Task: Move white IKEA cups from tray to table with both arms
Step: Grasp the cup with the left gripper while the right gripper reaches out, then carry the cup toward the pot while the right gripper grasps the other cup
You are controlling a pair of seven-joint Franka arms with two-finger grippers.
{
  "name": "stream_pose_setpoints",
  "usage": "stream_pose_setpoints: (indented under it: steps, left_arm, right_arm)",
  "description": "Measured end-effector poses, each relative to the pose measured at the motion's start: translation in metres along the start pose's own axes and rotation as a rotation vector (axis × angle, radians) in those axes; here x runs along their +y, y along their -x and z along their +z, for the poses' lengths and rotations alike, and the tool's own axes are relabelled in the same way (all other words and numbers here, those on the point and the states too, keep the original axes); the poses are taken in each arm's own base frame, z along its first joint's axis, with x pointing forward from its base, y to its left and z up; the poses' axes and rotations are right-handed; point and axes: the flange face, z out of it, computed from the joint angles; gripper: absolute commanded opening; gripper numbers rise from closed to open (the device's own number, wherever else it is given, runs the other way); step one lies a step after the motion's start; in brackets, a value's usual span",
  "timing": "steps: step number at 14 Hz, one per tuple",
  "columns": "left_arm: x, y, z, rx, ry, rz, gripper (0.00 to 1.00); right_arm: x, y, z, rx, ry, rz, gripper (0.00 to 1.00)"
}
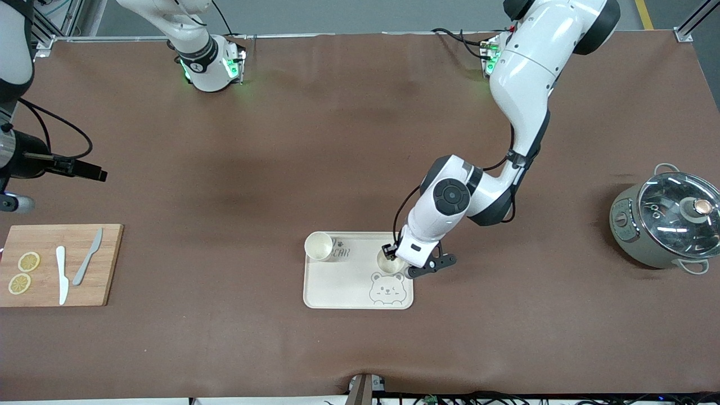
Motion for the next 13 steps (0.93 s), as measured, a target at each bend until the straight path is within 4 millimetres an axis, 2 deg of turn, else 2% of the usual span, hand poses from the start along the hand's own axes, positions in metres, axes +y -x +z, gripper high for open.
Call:
stream_pose_setpoints:
  steps: [3,5,6,8,10,12,13]
  left_arm:
    - [-0.001,-0.001,0.002,0.007,0.001,0.004,0.00]
    - [0.003,-0.006,-0.007,0.019,0.011,0.003,0.00]
    - [0.005,-0.010,-0.018,0.025,0.013,0.001,0.00]
    - [0.007,-0.022,-0.058,0.042,0.017,-0.007,0.00]
    - [0.001,-0.037,-0.113,0.053,0.003,-0.027,0.00]
    - [-0.019,-0.054,-0.162,0.048,-0.034,-0.062,0.00]
    - [-0.032,-0.061,-0.179,0.034,-0.063,-0.081,0.00]
  right_arm:
    - [-0.010,-0.009,0.038,-0.029,-0.048,0.112,1.00]
    - [-0.027,-0.009,0.053,-0.061,-0.073,0.182,1.00]
    - [-0.037,-0.010,0.061,-0.075,-0.076,0.198,1.00]
    - [-0.057,-0.013,0.077,-0.101,-0.098,0.207,1.00]
    - [-0.075,-0.019,0.094,-0.129,-0.124,0.240,1.00]
    - [-0.101,-0.020,0.110,-0.141,-0.118,0.284,1.00]
    - [-0.120,-0.019,0.116,-0.134,-0.114,0.311,1.00]
